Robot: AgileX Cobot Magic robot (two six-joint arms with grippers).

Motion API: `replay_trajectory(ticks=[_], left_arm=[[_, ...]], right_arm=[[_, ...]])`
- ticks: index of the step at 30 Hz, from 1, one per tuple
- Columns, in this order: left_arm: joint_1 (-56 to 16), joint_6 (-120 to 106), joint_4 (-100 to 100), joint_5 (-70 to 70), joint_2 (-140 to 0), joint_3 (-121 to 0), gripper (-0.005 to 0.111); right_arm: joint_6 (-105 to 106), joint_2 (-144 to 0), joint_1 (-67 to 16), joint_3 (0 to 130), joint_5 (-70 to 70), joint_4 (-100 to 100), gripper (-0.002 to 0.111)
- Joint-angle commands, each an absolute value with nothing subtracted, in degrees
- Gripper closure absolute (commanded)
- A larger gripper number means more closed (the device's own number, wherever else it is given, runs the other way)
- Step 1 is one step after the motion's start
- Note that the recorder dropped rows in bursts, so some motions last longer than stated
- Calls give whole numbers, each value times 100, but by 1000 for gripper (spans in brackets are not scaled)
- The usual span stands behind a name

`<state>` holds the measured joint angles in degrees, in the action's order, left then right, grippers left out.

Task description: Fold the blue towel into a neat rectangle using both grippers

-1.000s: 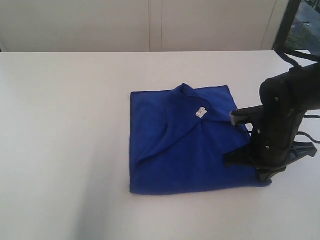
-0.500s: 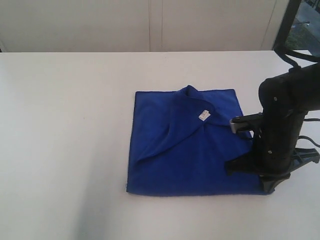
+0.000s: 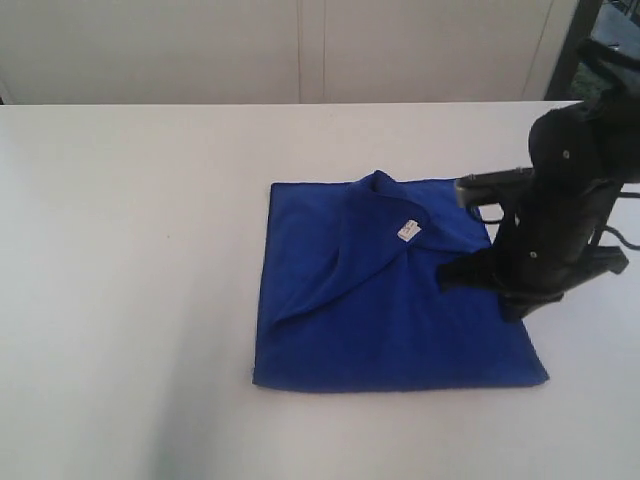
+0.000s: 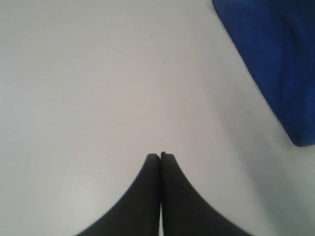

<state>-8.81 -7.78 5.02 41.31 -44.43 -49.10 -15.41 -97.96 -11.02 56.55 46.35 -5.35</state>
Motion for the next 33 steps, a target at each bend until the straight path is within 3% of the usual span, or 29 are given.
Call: replay_trajectory(ticks=[1,9,14,21,24,29,33], left_arm=[[-866,-773,572,4170,-4402,-4938,107],[-866,-773,572,4170,-4402,-4938,107],[-866,-773,572,4170,-4402,-4938,107],[-866,-773,572,4170,-4402,-4938,107],[-866,-773,572,4170,-4402,-4938,107],[-866,-773,572,4170,-4402,-4938,107],[-866,-773,572,4170,-4402,-4938,107]], right_arm=[[-1538,-9624,-1094,6002,4549,-620,108],[-1710,-9745,-1094,6200,2794,-594,108],[-1827,-10311,-1032,6589,2464,-594,107],[-1723,-11150,-1022,7279,2409,-590,81],[-1606,-11284,-1022,7386,2411,-590,76],[-1606,-11437,-1022,7395,2411,-590,81],[-1629,-11257,-1022,7395,2425,-526,108]])
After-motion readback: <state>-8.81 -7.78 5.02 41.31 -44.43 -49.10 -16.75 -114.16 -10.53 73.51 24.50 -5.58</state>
